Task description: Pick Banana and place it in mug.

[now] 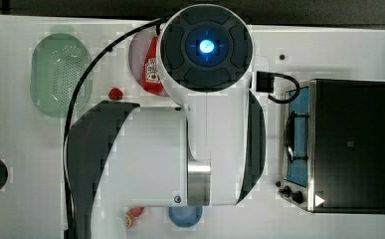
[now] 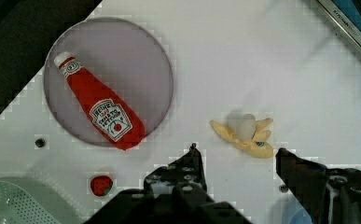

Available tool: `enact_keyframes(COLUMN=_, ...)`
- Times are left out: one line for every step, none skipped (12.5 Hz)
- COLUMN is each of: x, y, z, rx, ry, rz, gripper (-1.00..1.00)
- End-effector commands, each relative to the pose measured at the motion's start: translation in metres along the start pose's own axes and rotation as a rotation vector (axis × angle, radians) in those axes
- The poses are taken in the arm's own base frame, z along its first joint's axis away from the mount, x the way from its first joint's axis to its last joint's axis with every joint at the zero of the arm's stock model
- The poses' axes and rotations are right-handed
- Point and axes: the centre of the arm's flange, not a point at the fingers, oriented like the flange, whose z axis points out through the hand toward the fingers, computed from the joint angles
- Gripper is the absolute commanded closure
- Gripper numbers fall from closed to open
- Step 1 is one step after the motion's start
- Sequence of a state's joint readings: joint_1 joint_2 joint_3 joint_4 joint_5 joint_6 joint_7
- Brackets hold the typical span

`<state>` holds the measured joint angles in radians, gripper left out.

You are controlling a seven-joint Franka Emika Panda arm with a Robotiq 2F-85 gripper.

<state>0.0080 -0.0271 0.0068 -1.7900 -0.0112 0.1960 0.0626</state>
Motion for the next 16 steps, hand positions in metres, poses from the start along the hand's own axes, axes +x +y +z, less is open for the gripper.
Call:
enact_keyframes(x=-0.059, y=0.105, z=-0.070, rx=-0.034, ry=-0.057, rz=0.073, gripper=-0.59)
enact_keyframes(x=-0.059, y=0.105, z=-0.070, rx=-0.035, ry=-0.058, rz=0.073, gripper=-0.80)
enact_keyframes(x=-0.059, y=0.105, z=-0.066, rx=-0.040, ry=-0.063, rz=0.073, gripper=-0.99)
enact_keyframes(x=-0.058, y=0.104, z=-0.058, rx=-0.052, ry=-0.074, rz=0.073, gripper=-1.00)
enact_keyframes(x=-0.057, y=0.102, z=-0.046, rx=-0.066, ry=-0.087, rz=0.073, gripper=-1.00)
enact_keyframes(x=-0.054, y=0.099, z=-0.032, rx=-0.076, ry=-0.096, rz=0.072, gripper=-1.00)
enact_keyframes(x=-0.051, y=0.094, z=-0.014, rx=-0.079, ry=-0.098, rz=0.071, gripper=-1.00)
enact_keyframes(x=-0.047, y=0.090, z=0.006, rx=-0.080, ry=-0.098, rz=0.068, gripper=-1.00)
enact_keyframes(x=-0.045, y=0.086, z=0.028, rx=-0.082, ry=-0.101, rz=0.054, gripper=-1.00)
enact_keyframes(x=-0.043, y=0.081, z=0.051, rx=-0.078, ry=-0.100, rz=0.024, gripper=-1.00)
enact_keyframes(x=-0.041, y=0.077, z=0.074, rx=-0.069, ry=-0.092, rz=-0.013, gripper=-1.00)
enact_keyframes(x=-0.041, y=0.073, z=0.095, rx=-0.055, ry=-0.079, rz=-0.048, gripper=-1.00)
enact_keyframes(x=-0.040, y=0.070, z=0.117, rx=-0.045, ry=-0.068, rz=-0.078, gripper=-1.00)
enact_keyframes(x=-0.040, y=0.067, z=0.138, rx=-0.034, ry=-0.056, rz=-0.101, gripper=-1.00)
enact_keyframes(x=-0.040, y=0.065, z=0.158, rx=-0.027, ry=-0.049, rz=-0.126, gripper=-1.00)
enact_keyframes(x=-0.039, y=0.063, z=0.179, rx=-0.028, ry=-0.050, rz=-0.162, gripper=-1.00)
